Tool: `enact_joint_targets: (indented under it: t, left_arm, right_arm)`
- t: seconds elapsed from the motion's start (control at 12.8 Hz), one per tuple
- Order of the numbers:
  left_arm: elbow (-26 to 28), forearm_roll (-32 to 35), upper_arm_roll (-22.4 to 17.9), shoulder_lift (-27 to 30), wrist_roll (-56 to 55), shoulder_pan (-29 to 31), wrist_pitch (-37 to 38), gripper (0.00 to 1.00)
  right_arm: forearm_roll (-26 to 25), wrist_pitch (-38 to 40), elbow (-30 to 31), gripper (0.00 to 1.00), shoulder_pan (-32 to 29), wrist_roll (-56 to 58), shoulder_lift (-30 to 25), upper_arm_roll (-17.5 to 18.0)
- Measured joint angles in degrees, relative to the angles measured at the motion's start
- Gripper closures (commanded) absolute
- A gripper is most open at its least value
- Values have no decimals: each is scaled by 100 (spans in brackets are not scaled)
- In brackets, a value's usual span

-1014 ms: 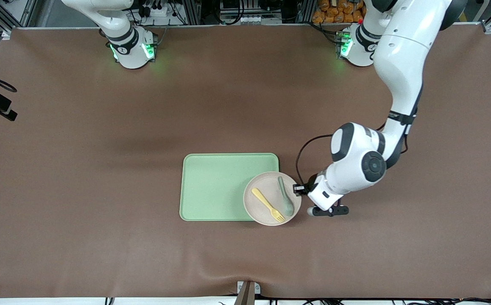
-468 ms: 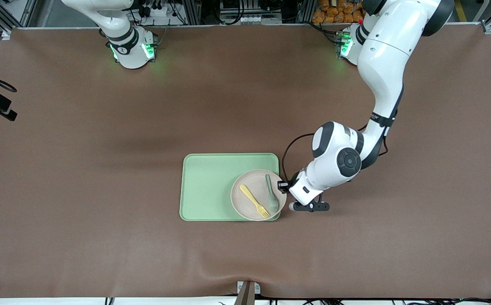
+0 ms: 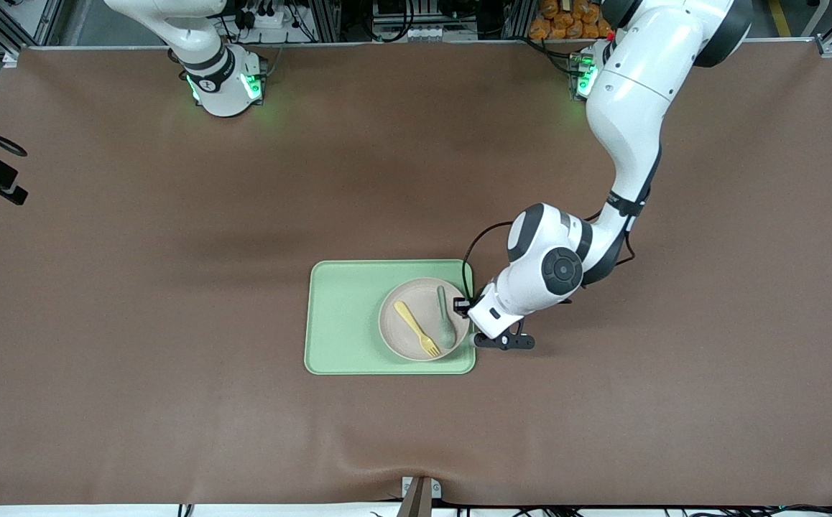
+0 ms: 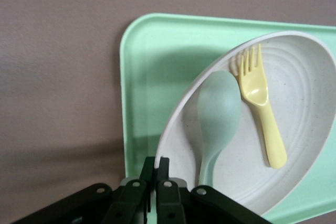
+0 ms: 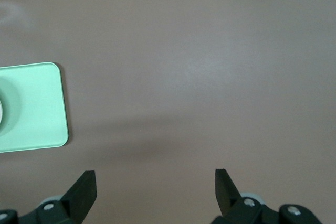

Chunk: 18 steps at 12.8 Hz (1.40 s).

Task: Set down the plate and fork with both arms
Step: 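Carry the plate with the left gripper onto the green tray, then lower the plate onto the tray and open the left gripper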

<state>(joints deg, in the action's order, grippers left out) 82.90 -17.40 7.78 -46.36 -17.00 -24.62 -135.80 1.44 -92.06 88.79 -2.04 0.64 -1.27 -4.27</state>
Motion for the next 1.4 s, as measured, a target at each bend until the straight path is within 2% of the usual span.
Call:
enact_joint_targets:
  t: [0.31,0.62,0.86,1.01,1.09,1.4]
  left_arm:
    - [-2,0,-45,-19,-124,-154,-120,100]
    - [-2,0,-339,-129,-296,-534,-272,100]
    - [-7,0,-386,-144,-368,-635,-305,100]
    - [-13,0,-391,-145,-427,-637,-305,20]
    - [-17,0,-397,-145,-462,-637,-305,0]
    - [-79,18,-429,-142,-602,-639,-334,0]
  right_arm:
    - [0,4,0,0,0,0,0,-1]
    - [0,5,0,0,0,0,0,-1]
    - [0,5,0,0,0,0,0,-1]
    - [0,5,0,0,0,0,0,-1]
    - [0,6,0,0,0,0,0,-1]
    - [0,9,4,0,0,0,17,-1]
